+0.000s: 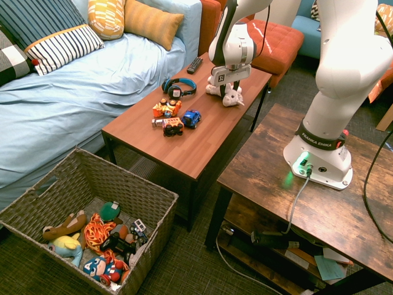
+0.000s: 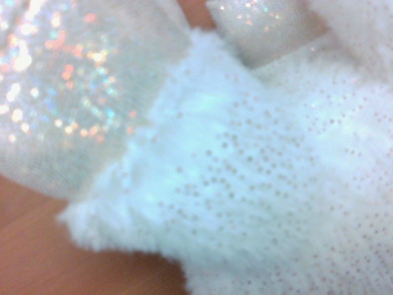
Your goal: Put the stuffed toy in the basket
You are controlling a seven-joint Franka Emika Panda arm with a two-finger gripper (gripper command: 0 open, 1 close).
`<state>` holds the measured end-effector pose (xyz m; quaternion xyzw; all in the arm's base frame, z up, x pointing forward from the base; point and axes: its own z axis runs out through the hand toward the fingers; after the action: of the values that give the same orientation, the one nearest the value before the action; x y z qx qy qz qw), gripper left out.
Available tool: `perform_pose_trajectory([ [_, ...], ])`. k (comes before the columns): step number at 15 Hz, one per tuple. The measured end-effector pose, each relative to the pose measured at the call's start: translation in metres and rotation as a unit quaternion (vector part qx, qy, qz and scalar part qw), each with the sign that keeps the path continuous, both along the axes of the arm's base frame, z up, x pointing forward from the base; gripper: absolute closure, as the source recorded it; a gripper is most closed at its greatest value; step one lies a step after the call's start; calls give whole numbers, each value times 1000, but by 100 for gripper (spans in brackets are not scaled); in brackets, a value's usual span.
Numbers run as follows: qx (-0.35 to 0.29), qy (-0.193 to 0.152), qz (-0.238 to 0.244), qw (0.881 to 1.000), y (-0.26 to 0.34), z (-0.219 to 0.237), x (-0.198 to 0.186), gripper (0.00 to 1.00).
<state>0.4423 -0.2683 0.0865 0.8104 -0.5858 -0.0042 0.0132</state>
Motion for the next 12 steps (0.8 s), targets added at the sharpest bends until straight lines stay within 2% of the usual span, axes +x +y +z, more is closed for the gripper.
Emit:
perform_pose_trajectory([
  [3,7,-15,19,1000,-1,9,4,100],
  [7,2,-44,27,999,-3,44,12,100],
  [9,-2,-64,40,997,7,76,20,100],
  [12,-12,-89,74,993,53,134,38,100],
])
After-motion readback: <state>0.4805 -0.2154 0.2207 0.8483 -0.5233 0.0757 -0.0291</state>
